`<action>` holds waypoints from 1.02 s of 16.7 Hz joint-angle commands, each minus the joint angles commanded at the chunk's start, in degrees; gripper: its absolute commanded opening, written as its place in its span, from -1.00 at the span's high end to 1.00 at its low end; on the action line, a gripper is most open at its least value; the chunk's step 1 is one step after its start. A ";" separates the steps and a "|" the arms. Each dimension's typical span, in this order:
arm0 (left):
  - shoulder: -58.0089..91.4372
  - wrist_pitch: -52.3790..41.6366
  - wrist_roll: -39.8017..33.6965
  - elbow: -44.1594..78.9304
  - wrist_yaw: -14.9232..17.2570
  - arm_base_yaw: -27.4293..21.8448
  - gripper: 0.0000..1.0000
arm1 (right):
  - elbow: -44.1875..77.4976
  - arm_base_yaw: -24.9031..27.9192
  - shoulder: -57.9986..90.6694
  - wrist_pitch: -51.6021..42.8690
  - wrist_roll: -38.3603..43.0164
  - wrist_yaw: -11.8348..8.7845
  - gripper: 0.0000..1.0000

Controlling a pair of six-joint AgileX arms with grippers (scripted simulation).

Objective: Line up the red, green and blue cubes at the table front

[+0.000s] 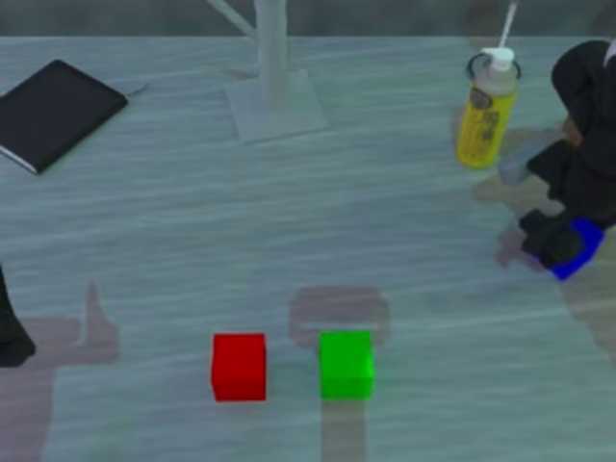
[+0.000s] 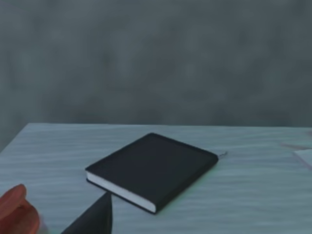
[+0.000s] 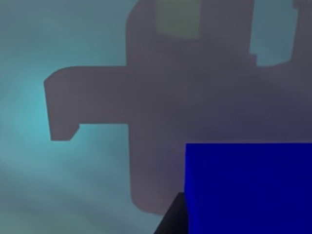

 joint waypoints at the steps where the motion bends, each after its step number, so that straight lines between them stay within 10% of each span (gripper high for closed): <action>1: 0.00 0.00 0.00 0.00 0.00 0.00 -1.00 | 0.00 0.00 0.00 0.00 0.00 0.00 1.00; 17: 0.00 0.00 0.00 0.00 0.00 0.00 -1.00 | 8.03 0.30 -4.40 -12.71 -0.02 -0.09 1.00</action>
